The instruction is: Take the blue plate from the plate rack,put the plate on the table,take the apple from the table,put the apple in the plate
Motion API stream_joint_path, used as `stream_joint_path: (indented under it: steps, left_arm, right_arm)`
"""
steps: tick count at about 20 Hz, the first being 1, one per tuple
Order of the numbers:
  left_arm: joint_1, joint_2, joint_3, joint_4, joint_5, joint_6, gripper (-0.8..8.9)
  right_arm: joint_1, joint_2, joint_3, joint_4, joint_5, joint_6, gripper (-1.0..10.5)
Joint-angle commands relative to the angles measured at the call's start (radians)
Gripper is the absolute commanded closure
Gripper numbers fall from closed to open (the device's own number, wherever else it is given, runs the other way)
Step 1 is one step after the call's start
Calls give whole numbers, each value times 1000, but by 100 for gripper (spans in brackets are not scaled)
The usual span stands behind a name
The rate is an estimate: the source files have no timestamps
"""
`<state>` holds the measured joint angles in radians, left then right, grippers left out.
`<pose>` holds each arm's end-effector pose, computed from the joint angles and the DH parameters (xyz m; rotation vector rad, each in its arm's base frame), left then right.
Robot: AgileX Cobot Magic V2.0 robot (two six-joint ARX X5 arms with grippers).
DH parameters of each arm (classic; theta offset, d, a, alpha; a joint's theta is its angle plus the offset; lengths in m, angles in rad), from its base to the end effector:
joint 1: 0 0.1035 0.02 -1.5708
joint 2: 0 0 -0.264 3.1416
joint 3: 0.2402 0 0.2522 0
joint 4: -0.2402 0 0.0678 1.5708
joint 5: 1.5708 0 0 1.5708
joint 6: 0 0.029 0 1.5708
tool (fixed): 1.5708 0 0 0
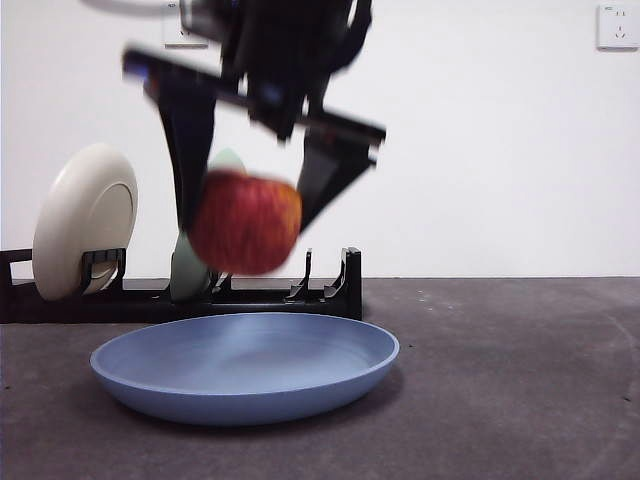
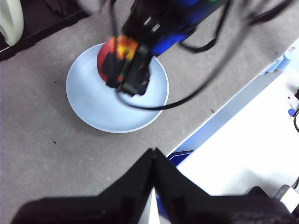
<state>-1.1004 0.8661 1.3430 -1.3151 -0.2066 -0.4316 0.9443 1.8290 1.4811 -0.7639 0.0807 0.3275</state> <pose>0.0522 -0.0895 0.3989 0.1371 0.8405 -0.6647 0.2253 0.3073 0.2449 -0.2775 1.0963 0.5908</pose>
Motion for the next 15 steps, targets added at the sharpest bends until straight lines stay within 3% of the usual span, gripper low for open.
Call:
stream_joint_path:
  steps: [1, 10, 11, 14, 15]
  left_arm:
    - [3, -3, 1, 1, 5, -12, 821]
    - [3, -3, 1, 0, 4, -12, 821]
    - [3, -3, 1, 1, 3, -12, 821]
    - [3, -3, 1, 1, 0, -12, 822]
    - [3, -3, 1, 0, -1, -12, 821]
  right_arm:
    - [1, 47, -2, 2, -3, 11, 815]
    - [-3, 166, -2, 2, -13, 10, 799]
    - [-3, 166, -2, 3, -13, 9, 729]
    - [-3, 166, -2, 2, -13, 5, 335]
    - [-3, 166, -2, 4, -13, -2, 289]
